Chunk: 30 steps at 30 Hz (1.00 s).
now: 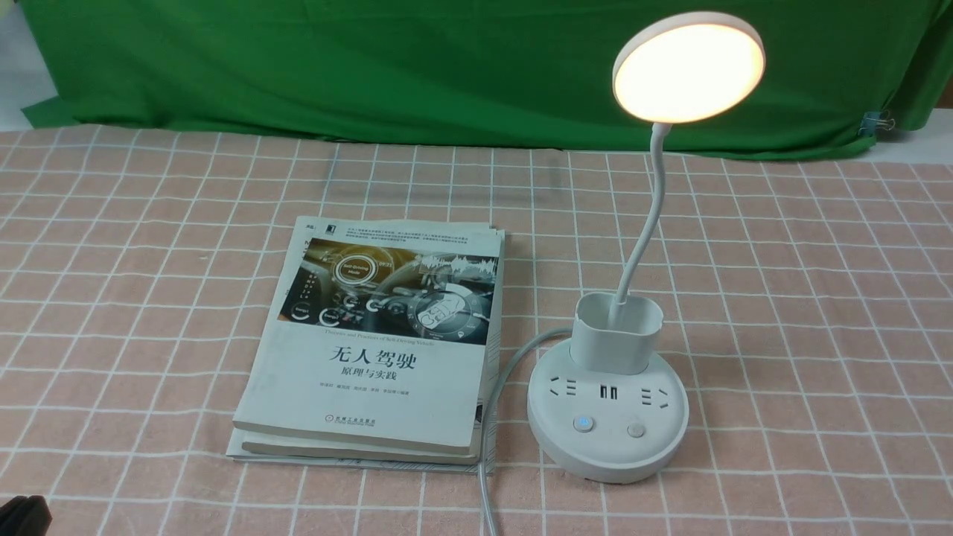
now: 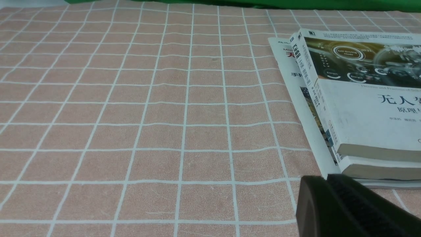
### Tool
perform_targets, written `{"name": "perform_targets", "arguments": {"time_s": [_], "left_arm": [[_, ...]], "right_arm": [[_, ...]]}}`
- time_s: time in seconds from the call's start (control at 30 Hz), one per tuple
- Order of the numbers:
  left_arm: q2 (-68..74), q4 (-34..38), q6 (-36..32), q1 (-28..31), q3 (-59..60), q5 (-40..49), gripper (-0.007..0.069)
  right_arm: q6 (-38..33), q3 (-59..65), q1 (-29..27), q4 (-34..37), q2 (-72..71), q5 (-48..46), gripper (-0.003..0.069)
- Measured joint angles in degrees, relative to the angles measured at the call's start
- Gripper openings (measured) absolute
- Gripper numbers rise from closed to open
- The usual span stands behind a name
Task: Turn off the table lamp on the pink coffee tablecloth by hand.
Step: 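Press the power button on the lamp base to turn the lamp off with the right gripper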
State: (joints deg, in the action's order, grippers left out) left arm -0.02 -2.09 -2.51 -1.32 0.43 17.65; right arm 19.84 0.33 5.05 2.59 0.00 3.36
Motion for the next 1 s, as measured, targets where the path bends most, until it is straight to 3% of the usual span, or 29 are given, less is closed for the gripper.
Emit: {"name": "perform_targets", "arguments": {"time_s": [0.07, 0.23, 0.63, 0.77, 1.0], "left_arm": [[0.0, 0.0, 0.0, 0.0, 0.0, 0.0, 0.0006], [0.0, 0.0, 0.0, 0.0, 0.0, 0.0, 0.0006], [0.0, 0.0, 0.0, 0.0, 0.0, 0.0, 0.0006], [0.0, 0.0, 0.0, 0.0, 0.0, 0.0, 0.0006], [0.0, 0.0, 0.0, 0.0, 0.0, 0.0, 0.0006]], "right_arm": [[8.7, 0.0, 0.0, 0.3, 0.0, 6.9, 0.0239], [11.1, 0.0, 0.0, 0.4, 0.0, 11.7, 0.0239], [13.5, 0.0, 0.0, 0.5, 0.0, 11.8, 0.0225], [13.3, -5.7, 0.1, 0.5, 3.2, -2.8, 0.0141], [-4.3, -30.1, 3.3, 0.5, 24.6, -38.9, 0.0073]]}}
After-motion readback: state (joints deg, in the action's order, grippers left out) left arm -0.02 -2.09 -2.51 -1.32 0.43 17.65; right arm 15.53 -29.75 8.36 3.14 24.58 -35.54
